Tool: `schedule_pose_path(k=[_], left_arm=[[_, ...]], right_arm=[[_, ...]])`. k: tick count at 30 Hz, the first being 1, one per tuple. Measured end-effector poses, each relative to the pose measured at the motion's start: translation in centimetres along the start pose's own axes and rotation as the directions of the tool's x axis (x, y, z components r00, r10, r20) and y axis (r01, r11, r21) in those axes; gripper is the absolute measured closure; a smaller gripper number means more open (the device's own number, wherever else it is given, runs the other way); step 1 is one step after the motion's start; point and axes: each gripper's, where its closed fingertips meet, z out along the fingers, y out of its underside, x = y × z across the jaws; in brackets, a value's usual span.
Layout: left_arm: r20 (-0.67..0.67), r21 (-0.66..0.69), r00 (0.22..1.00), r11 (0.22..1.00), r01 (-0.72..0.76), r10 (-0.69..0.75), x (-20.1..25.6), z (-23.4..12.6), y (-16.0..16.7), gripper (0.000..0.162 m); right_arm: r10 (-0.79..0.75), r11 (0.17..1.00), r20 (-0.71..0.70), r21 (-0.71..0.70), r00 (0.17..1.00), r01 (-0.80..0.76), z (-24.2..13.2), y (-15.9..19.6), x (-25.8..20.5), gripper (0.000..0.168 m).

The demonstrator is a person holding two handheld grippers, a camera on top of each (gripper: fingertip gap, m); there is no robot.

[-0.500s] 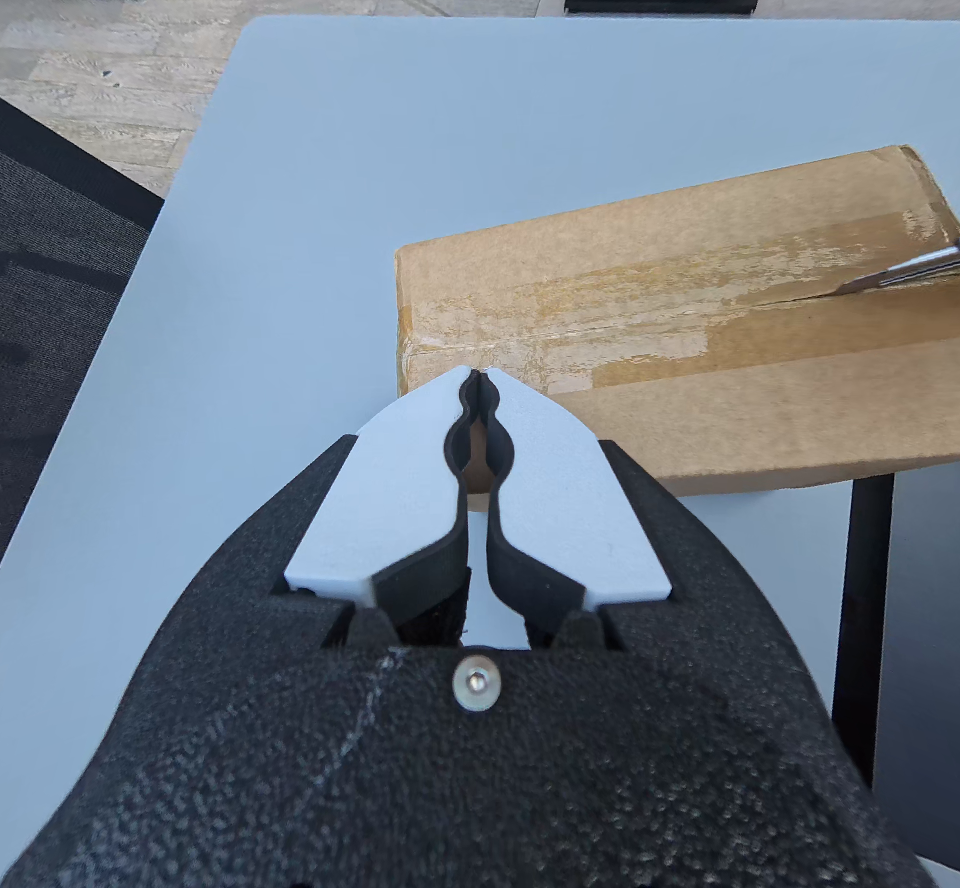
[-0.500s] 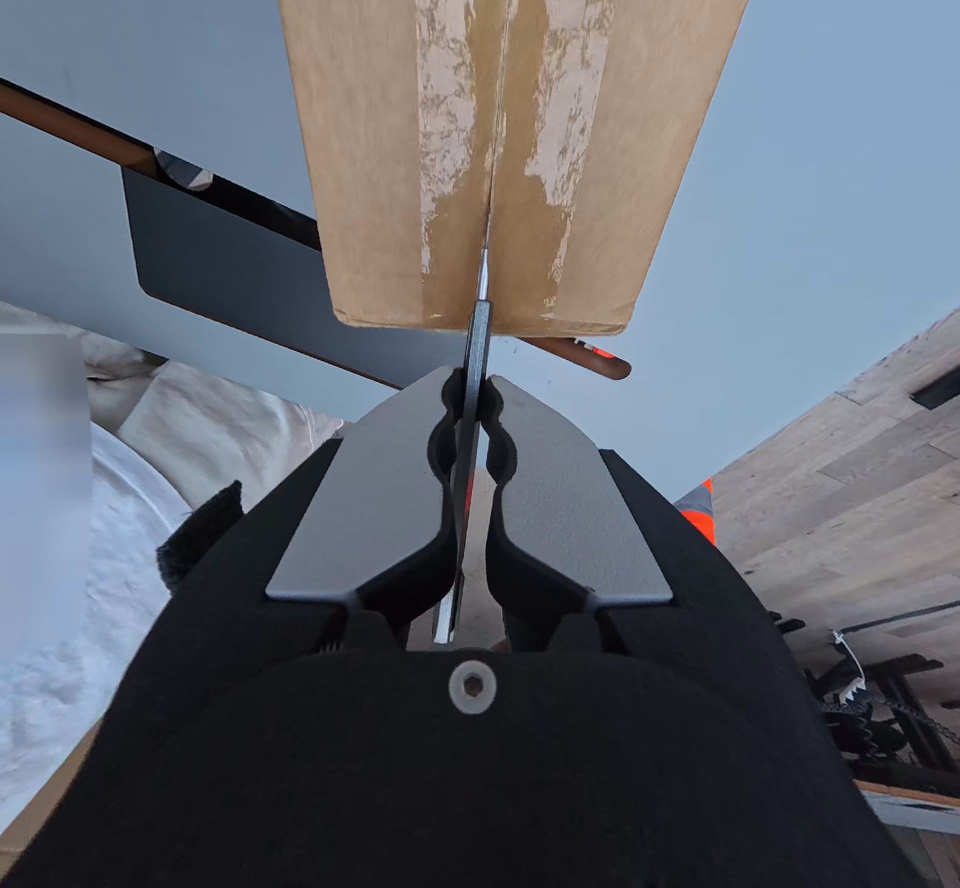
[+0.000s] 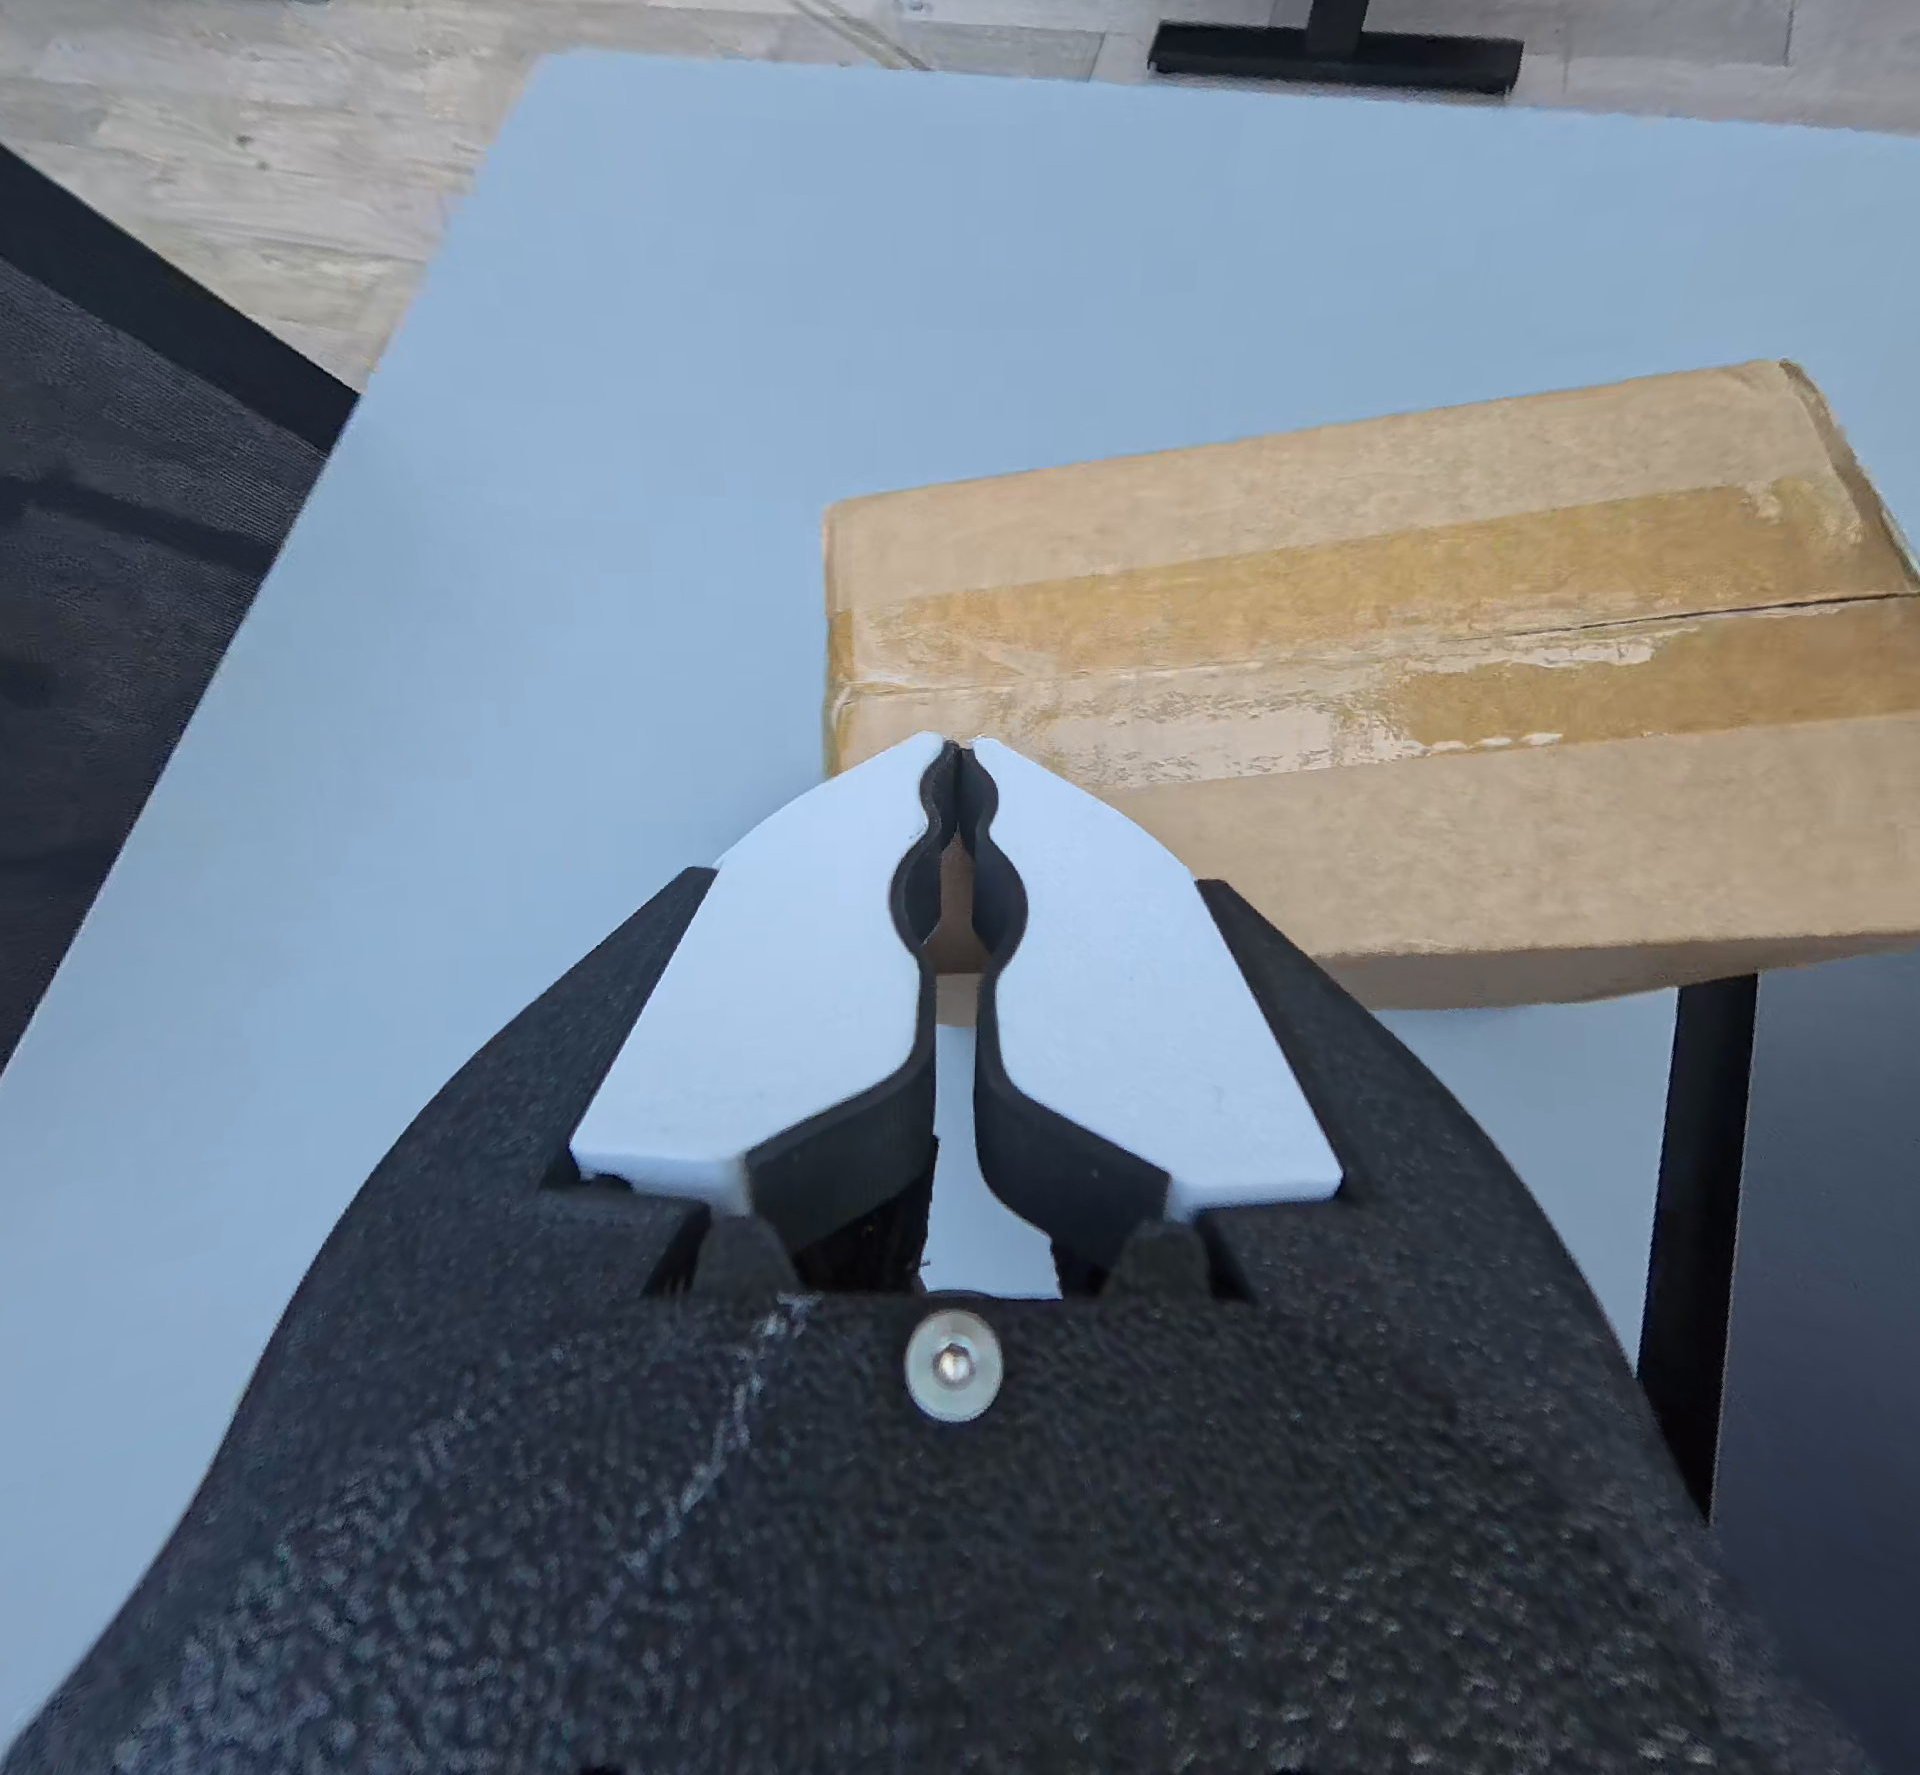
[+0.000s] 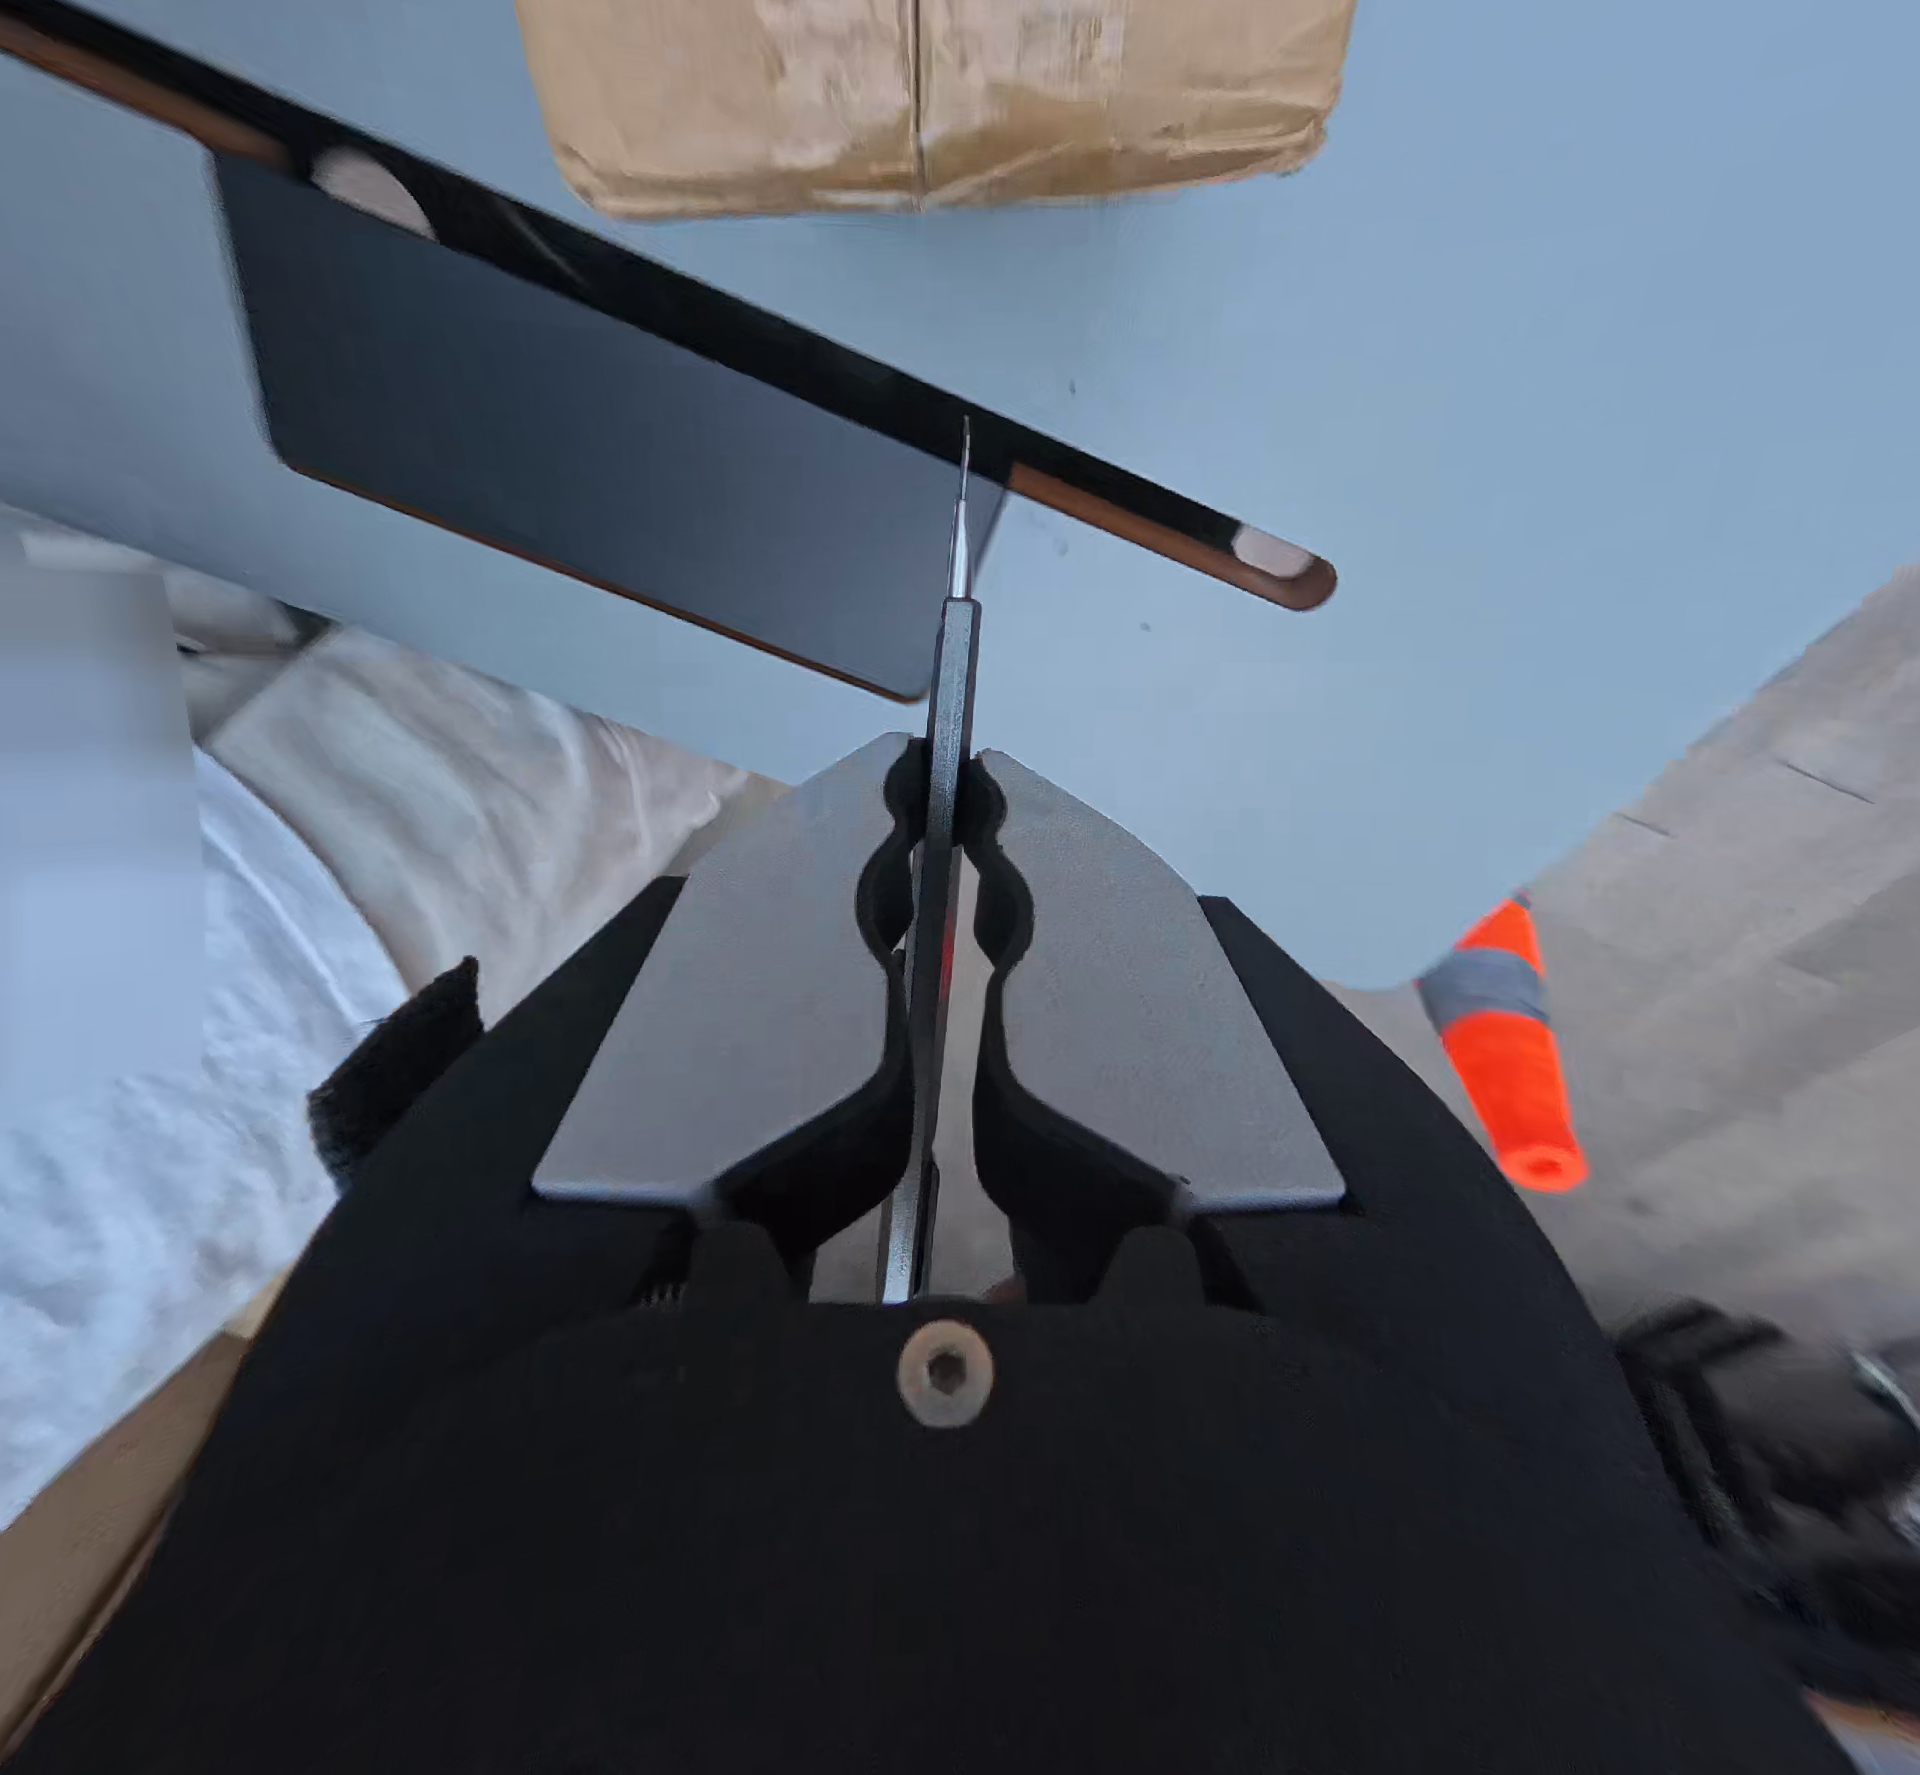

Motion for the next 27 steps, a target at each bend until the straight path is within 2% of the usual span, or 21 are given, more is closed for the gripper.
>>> schedule_pose_path(k=[2, 5, 7, 9, 11, 13, 14, 16, 18, 19, 20, 21, 24, 27], left_arm=[[0.035, 0.121, 0.995, 0.988, 0.091, -0.096, -0.7, -2.2, -0.9, 0.162], [-0.047, 0.239, 0.922, 0.892, 0.385, -0.385, -1.0, -6.3, -0.2, 0.162], [-0.127, 0.232, 0.859, 0.827, 0.512, -0.496, -0.1, -8.1, 1.7, 0.162], [-0.121, 0.188, 0.837, 0.816, 0.547, -0.534, 0.9, -8.8, 3.6, 0.162], [-0.104, 0.198, 0.831, 0.807, 0.556, -0.546, 1.7, -9.3, 4.0, 0.162], [-0.072, 0.245, 0.855, 0.822, 0.513, -0.513, 1.3, -9.4, 2.5, 0.162], [-0.004, 0.264, 0.874, 0.843, 0.469, -0.485, -0.1, -9.1, 1.6, 0.162], [0.085, 0.246, 0.917, 0.900, 0.360, -0.390, -2.8, -7.5, -0.5, 0.162], [0.100, 0.043, 0.971, 0.976, 0.213, -0.217, -4.2, -3.8, -0.3, 0.162], [0.101, -0.088, 0.988, 0.988, 0.129, -0.120, -4.8, -2.0, 0.8, 0.162], [0.060, -0.156, 0.997, 0.986, 0.058, -0.049, -4.8, -0.6, 1.6, 0.162], [-0.015, -0.196, 1.000, 0.980, 0.023, -0.027, -4.1, 0.5, 2.1, 0.162], [-0.050, -0.262, 0.998, 0.965, 0.029, -0.044, -3.9, 1.2, 2.6, 0.162], [-0.070, -0.335, 0.998, 0.942, -0.031, 0.008, -3.2, -0.1, 4.2, 0.162]], right_arm=[[0.070, 0.982, 0.116, 0.168, 0.991, -0.089, -1.8, -1.2, -0.4, 0.163], [0.123, 0.918, 0.185, 0.352, 0.975, -0.182, -3.8, -2.8, 2.2, 0.162], [0.155, 0.858, 0.283, 0.437, 0.947, -0.271, -4.1, -4.3, 4.1, 0.162], [0.129, 0.786, 0.483, 0.482, 0.866, -0.386, -4.8, -6.1, 3.8, 0.162], [0.079, 0.744, 0.597, 0.498, 0.798, -0.446, -5.3, -7.0, 2.8, 0.163], [0.102, 0.696, 0.614, 0.518, 0.783, -0.497, -4.3, -6.6, 2.9, 0.163], [0.128, 0.651, 0.645, 0.518, 0.753, -0.554, -3.6, -6.1, 3.0, 0.163], [0.124, 0.586, 0.779, 0.442, 0.614, -0.679, -2.3, -5.1, 1.6, 0.162], [0.127, 0.560, 0.837, 0.382, 0.532, -0.735, -0.5, -4.3, 0.4, 0.162], [0.140, 0.568, 0.839, 0.368, 0.527, -0.737, 0.6, -4.0, 0.0, 0.162], [0.158, 0.574, 0.834, 0.358, 0.529, -0.736, 1.6, -3.7, -0.1, 0.163], [0.171, 0.575, 0.836, 0.345, 0.521, -0.742, 2.5, -3.5, -0.2, 0.163], [0.113, 0.543, 0.890, 0.318, 0.442, -0.778, 2.9, -4.5, -0.4, 0.162], [0.070, 0.559, 0.879, 0.356, 0.471, -0.748, 2.6, -5.4, -0.1, 0.162]])
